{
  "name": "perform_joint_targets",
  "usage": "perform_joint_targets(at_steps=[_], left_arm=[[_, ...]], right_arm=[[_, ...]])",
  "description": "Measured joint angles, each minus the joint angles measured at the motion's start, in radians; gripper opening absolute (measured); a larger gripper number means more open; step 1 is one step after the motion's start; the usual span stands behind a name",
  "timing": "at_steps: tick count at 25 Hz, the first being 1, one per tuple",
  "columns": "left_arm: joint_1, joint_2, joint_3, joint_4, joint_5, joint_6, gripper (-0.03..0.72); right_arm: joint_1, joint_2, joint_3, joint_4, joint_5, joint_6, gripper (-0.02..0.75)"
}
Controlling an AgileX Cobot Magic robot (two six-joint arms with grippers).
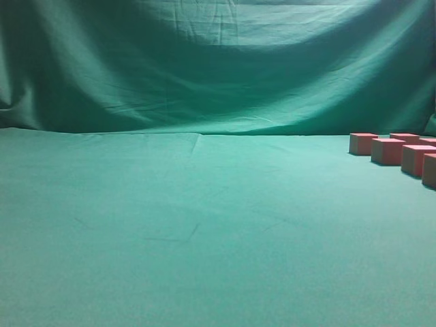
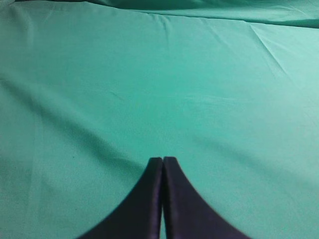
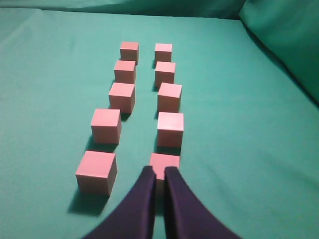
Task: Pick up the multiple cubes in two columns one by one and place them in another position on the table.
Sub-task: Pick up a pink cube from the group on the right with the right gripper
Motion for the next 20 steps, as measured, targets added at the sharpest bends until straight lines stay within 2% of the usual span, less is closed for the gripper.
perform_joint_targets(at_steps=[20], left_arm=[[0.000,0.000,0.000,0.000,0.000,0.000,0.000]], right_arm=[[0.000,0.000,0.000,0.002,0.000,0.003,0.049]])
